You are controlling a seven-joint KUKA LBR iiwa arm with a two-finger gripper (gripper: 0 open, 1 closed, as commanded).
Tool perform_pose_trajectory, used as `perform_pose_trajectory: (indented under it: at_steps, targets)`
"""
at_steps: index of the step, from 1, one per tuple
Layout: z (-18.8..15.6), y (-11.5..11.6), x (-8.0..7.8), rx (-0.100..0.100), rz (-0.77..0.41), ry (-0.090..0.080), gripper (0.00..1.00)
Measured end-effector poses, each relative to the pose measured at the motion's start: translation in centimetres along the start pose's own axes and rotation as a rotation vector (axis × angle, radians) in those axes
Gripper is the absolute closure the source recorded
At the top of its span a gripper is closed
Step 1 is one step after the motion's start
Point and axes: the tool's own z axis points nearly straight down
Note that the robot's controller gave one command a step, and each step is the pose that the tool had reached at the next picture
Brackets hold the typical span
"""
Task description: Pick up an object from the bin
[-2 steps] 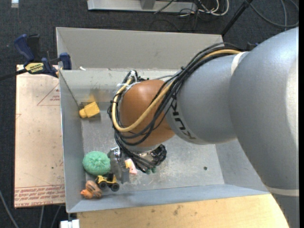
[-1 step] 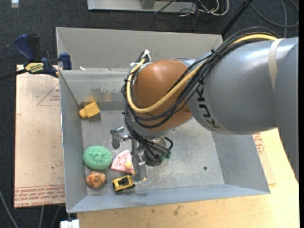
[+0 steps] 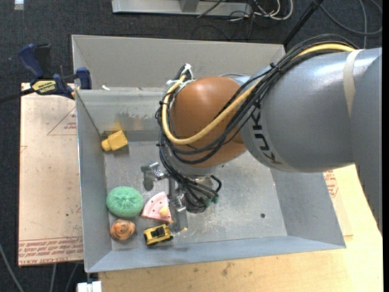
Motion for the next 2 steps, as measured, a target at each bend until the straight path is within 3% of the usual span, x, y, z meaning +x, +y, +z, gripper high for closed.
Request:
perform_pose_trajectory:
  at_steps: [1,2]
  targets:
    - [1.3,-0.3,-0.4,0.001,-0.049,-0.005,0.0]
    - [4.0,-0.6,0.7,0.0,-0.273,0.003,0.0]
